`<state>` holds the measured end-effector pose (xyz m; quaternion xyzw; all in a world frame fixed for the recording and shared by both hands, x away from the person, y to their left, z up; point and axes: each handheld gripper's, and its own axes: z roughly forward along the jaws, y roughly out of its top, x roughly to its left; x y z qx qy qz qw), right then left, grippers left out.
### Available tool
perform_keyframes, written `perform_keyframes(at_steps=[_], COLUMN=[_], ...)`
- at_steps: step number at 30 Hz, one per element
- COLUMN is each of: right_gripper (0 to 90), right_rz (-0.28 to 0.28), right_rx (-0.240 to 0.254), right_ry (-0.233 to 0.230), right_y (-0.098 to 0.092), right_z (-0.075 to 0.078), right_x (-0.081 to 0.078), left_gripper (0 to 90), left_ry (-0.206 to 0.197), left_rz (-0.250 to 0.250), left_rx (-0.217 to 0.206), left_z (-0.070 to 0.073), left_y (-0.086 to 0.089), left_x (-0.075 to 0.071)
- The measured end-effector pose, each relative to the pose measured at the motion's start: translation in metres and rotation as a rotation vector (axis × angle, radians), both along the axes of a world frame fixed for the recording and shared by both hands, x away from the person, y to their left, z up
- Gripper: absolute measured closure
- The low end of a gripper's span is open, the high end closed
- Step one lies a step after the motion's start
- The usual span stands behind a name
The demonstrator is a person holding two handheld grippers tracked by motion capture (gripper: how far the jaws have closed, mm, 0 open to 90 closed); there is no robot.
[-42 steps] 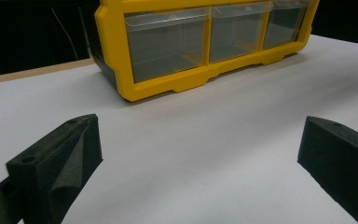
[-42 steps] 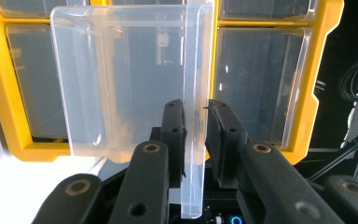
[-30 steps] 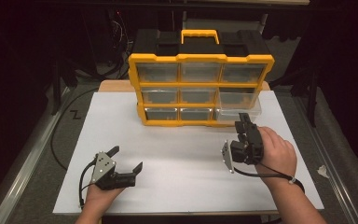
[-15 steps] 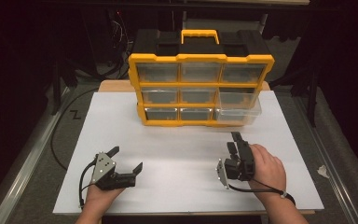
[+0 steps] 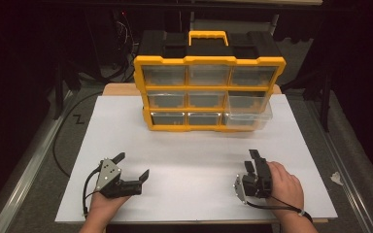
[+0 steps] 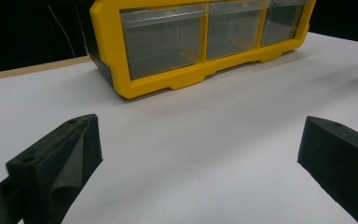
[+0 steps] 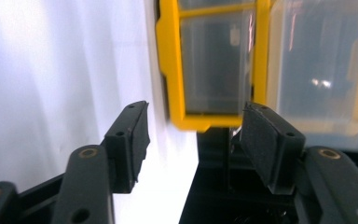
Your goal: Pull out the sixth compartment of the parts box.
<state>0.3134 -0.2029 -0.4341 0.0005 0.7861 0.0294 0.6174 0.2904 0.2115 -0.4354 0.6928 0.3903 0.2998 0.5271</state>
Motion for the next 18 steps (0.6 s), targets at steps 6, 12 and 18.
perform_keyframes(at_steps=[6, 12, 18], right_gripper=[36.9, 21.5, 1.0], right_rz=[0.001, 0.012, 0.039], right_rx=[0.001, -0.004, -0.018], right_ry=[-0.008, 0.004, -0.004], right_y=[-0.0083, -0.0059, -0.0020], right_z=[0.0005, -0.0005, -0.0020], right_x=[-0.0018, -0.0024, -0.0005], left_gripper=[0.4, 0.4, 0.4], left_ry=[0.003, 0.008, 0.010], left_rz=[0.002, 0.002, 0.003], left_rx=[0.001, 0.008, 0.010], left_z=[-0.0003, -0.0015, -0.0021], left_y=[-0.0003, -0.0013, -0.0008], left_x=[0.0004, 0.0004, 0.0002])
